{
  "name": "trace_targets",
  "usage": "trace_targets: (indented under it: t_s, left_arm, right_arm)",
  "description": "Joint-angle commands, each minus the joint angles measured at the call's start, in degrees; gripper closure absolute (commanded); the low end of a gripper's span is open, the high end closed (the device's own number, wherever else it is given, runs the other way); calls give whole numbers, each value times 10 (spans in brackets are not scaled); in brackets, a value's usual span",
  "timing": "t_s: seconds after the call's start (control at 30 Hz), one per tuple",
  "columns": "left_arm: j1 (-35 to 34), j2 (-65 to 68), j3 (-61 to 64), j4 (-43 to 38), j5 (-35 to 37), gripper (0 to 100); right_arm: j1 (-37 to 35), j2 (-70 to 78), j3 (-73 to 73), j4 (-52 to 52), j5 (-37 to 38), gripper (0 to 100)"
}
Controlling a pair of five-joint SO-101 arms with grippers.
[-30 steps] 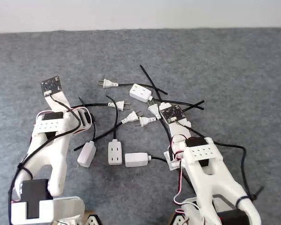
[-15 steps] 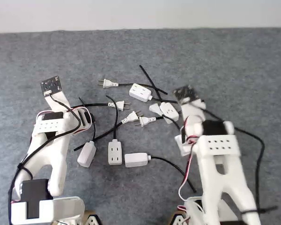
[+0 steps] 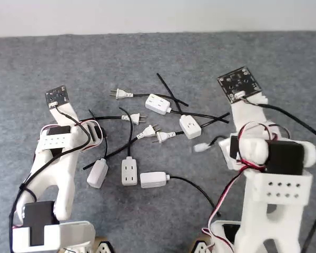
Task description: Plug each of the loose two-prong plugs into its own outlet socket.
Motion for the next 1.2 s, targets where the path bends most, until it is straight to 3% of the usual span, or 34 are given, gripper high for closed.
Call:
trace_targets:
  t_s: [0.0, 0.23, 0.43, 0.6, 0.87, 1.03, 1.17]
  left_arm:
    - [-3, -4, -26, -11, -4, 735]
    - [-2, -4, -26, -11, -4, 735]
    - [-1, -4, -26, -11, -4, 735]
    - [-1, -4, -26, -11, -4, 735]
    - [0, -4, -26, -11, -4, 735]
    - [0, -4, -26, -11, -4, 735]
    - [0, -4, -27, -11, -4, 735]
  right_arm:
    - [17, 24, -27, 24, 6, 989]
    - [16, 134, -28, -6, 7, 989]
    - [15, 235, -28, -136, 5, 989]
    - [14, 303, -29, -238, -39, 989]
    - [-32, 421, -25, -304, -45, 984]
    - [-36, 507, -28, -373, -104, 981]
    - [-38, 531, -29, -391, -129, 894]
